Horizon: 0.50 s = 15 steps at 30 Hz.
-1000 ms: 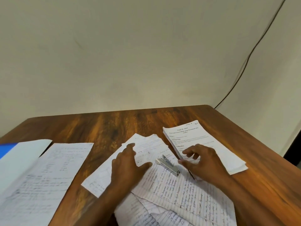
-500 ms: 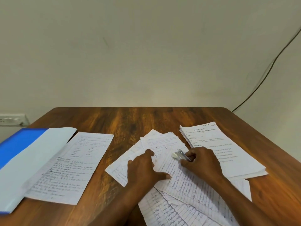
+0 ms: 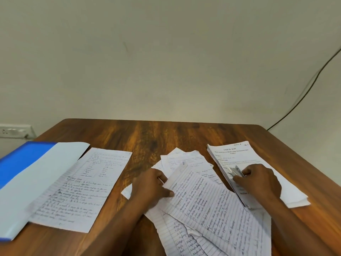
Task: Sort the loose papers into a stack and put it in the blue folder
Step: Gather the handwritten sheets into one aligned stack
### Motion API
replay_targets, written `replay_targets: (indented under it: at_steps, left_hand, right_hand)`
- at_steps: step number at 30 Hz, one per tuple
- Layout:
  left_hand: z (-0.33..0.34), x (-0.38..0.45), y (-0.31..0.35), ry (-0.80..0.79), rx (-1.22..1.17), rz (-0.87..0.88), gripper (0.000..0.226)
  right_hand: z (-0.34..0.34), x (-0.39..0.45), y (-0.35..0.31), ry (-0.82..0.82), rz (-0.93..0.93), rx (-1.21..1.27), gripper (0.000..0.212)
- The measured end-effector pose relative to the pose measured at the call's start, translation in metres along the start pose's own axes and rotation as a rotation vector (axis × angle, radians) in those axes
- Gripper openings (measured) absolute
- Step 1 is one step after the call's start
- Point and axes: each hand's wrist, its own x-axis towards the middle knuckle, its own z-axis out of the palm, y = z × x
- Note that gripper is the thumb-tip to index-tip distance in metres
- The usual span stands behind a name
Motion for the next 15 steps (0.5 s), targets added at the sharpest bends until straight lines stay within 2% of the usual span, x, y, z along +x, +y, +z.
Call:
replay_targets:
  at_steps: [4,6,8,10,13,15]
  left_hand:
    - [-0.013,0.013,-0.008,-0.02,-0.04,-0.01,0.037]
    - [-0.016,0.02,-0.012,-0.037,-0.062,-0.006,0.035]
    - [-0.018,0.024,-0.016,-0.033,-0.056,0.014,0.033]
    - [-0.018,0.029,-0.019,-0.003,-0.028,0.035,0.031]
    - [-0.02,0.037,-0.025,0.047,0.001,0.037,0.026]
    - [-0.024,0.045,-0.028,0.051,0.008,0.047,0.024]
  right_hand:
    - [0.0,-0.001,0.003,-0.056,0.084,-0.029,0.037]
    - [0.001,-0.005,-0.002,-0.035,0.085,-0.045,0.04]
    - [0.007,-0.01,-0.012,0.076,-0.019,-0.031,0.05]
    - [0.015,-0.014,-0.028,0.122,-0.162,0.082,0.046]
    - [0.032,-0.017,-0.056,-0.043,-0.287,0.296,0.029]
    - [0.043,-0.014,-0.078,-0.152,-0.307,0.391,0.031]
